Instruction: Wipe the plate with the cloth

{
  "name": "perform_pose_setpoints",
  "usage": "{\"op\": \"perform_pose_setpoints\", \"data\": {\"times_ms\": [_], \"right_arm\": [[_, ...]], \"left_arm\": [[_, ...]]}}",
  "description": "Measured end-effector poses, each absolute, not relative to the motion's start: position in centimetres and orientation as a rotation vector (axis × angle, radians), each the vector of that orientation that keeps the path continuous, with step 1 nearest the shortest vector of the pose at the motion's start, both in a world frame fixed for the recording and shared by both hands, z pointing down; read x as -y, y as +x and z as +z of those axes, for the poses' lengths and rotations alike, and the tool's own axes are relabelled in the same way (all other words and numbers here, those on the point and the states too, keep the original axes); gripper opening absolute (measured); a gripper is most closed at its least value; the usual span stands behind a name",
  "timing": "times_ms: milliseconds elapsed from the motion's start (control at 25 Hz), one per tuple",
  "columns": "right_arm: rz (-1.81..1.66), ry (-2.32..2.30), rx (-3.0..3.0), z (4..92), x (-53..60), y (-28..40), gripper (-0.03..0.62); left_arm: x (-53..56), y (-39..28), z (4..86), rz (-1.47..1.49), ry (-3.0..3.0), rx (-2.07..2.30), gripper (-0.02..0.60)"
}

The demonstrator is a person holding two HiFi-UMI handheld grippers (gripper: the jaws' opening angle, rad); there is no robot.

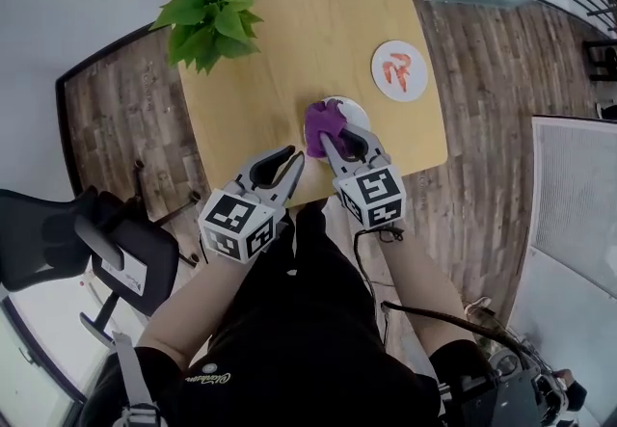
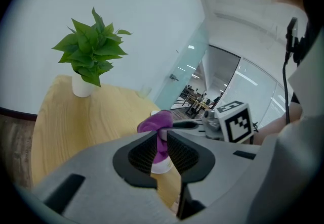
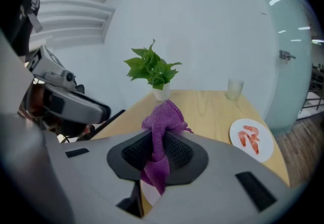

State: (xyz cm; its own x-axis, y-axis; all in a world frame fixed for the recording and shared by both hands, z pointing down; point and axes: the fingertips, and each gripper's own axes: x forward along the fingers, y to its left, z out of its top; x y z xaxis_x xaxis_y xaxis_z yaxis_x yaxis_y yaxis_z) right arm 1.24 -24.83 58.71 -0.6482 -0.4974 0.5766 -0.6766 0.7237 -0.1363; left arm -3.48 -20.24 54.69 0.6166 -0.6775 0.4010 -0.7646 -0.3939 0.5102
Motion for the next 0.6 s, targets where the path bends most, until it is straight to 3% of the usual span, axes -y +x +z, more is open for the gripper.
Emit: {"op": "perform_pose_setpoints", "data": {"times_ms": [600], "right_arm": [[0.438, 0.720, 2.291, 63.1, 23.4, -1.1, 0.055]], "left_arm": [[20.1, -4.7, 55.7, 0.174, 2.131, 1.144, 0.060]]}}
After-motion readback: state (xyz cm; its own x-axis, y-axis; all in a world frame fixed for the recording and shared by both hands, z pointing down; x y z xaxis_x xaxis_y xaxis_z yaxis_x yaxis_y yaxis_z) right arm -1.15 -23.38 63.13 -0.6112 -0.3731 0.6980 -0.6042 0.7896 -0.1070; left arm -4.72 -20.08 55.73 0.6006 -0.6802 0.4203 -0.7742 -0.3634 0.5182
